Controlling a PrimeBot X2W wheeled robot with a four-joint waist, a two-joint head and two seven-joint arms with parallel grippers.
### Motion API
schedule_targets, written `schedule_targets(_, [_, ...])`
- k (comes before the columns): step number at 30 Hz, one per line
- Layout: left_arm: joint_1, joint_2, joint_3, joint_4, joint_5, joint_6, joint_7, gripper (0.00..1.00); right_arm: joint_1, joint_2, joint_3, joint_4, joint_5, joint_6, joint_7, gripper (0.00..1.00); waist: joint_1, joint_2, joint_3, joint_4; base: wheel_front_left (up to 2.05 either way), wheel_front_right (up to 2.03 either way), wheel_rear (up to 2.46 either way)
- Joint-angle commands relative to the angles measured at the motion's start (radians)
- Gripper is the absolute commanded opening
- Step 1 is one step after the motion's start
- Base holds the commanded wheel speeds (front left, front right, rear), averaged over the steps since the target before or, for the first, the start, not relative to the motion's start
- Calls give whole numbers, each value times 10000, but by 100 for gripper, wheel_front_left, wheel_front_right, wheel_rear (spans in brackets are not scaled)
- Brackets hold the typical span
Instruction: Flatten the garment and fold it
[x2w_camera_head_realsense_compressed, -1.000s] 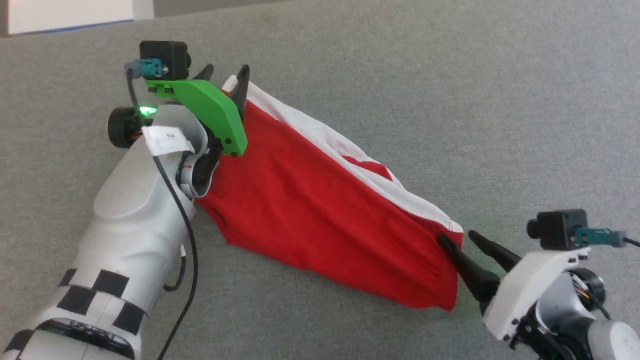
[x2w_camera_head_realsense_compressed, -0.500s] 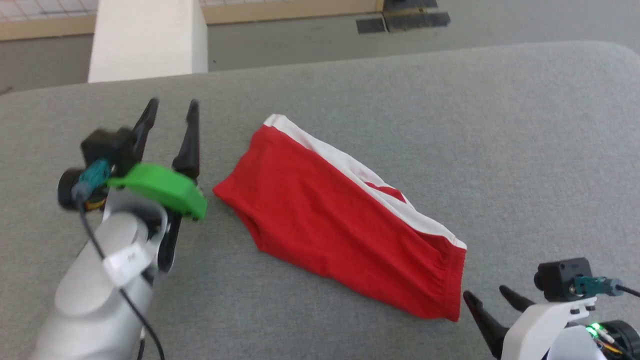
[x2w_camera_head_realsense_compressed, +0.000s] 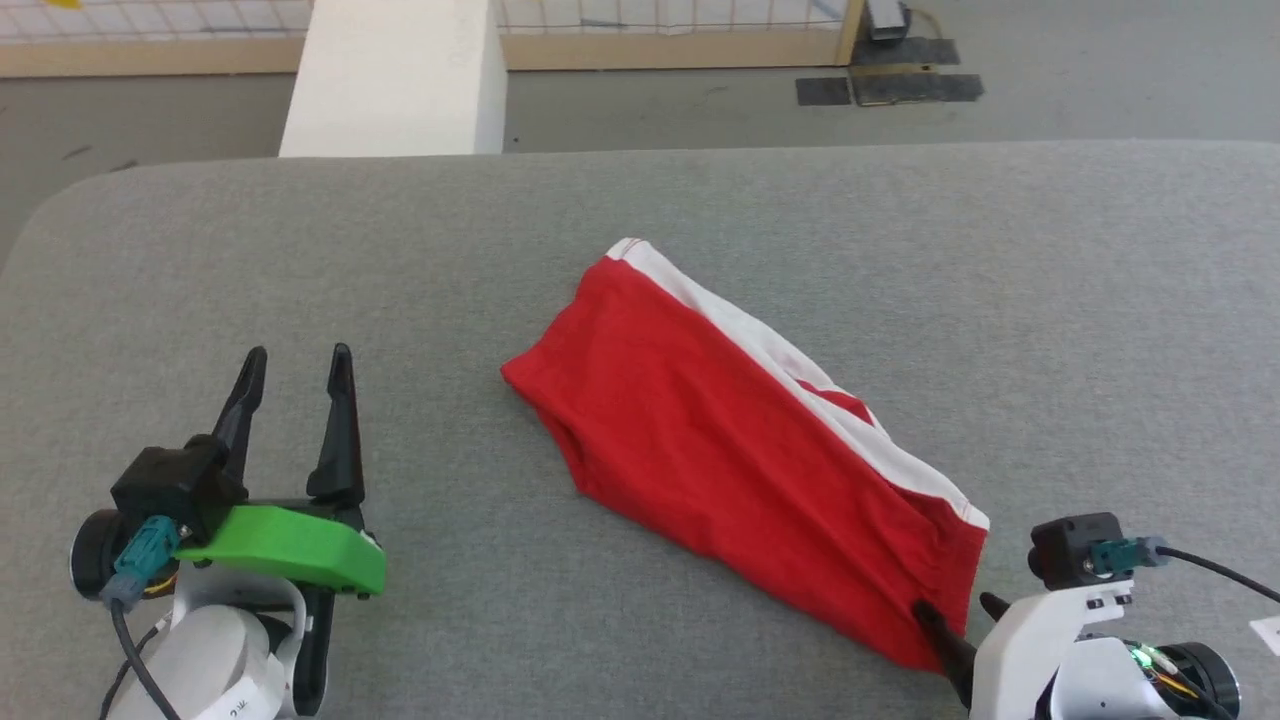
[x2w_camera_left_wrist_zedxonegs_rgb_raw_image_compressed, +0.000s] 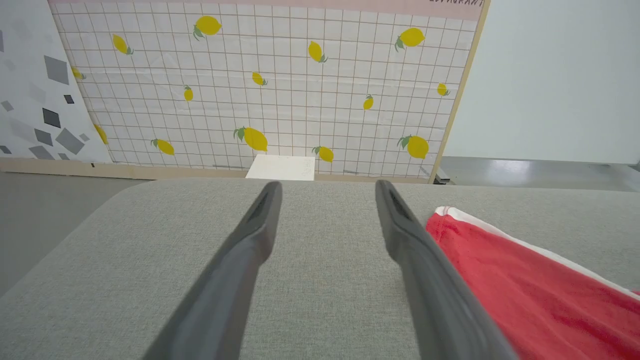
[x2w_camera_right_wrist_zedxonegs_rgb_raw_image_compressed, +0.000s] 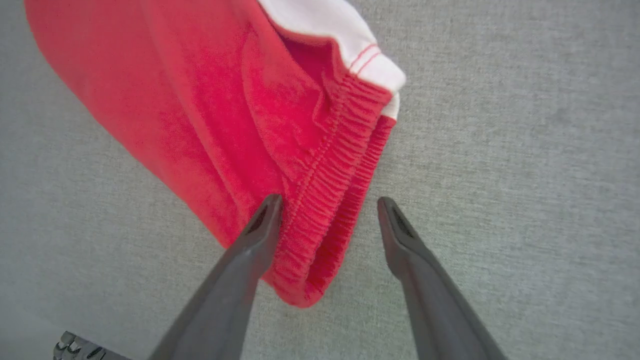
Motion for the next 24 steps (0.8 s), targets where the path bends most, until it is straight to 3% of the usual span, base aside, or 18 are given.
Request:
schedule_targets(1, [120,68,-8,-117,25,49,10,100,-228,6,-71,307,-154,-13,-107,100,0,0,154,264,0,0,0])
schedule_targets(9, [81,-78,-298,-185,-6,-24,159,100,-673,6,-130,1491,-407,-13,-119,100,0,0,252,437,0,0,0])
schedule_targets(10, [72,-92,-332,-167,-6,-34,176,100,-695,6,-109,1558,-380,-13,-94,30,0,0,246,426,0,0,0])
schedule_targets(11, [57,-105,-374,-140,-16,-53,216,100,-715,6,-83,1610,-380,-13,-92,0,0,0,232,405,0,0,0])
schedule_targets(18, [-643,-152,-689,179,-304,-453,1058,100,-861,6,-20,1398,-262,-13,-203,0,0,0,276,145,0,0,0])
schedule_targets(24, [-2420,-680,-1042,1217,-1026,-853,2930,100,-1121,6,209,1168,6,-13,-281,0,0,0,593,-291,0,0,0])
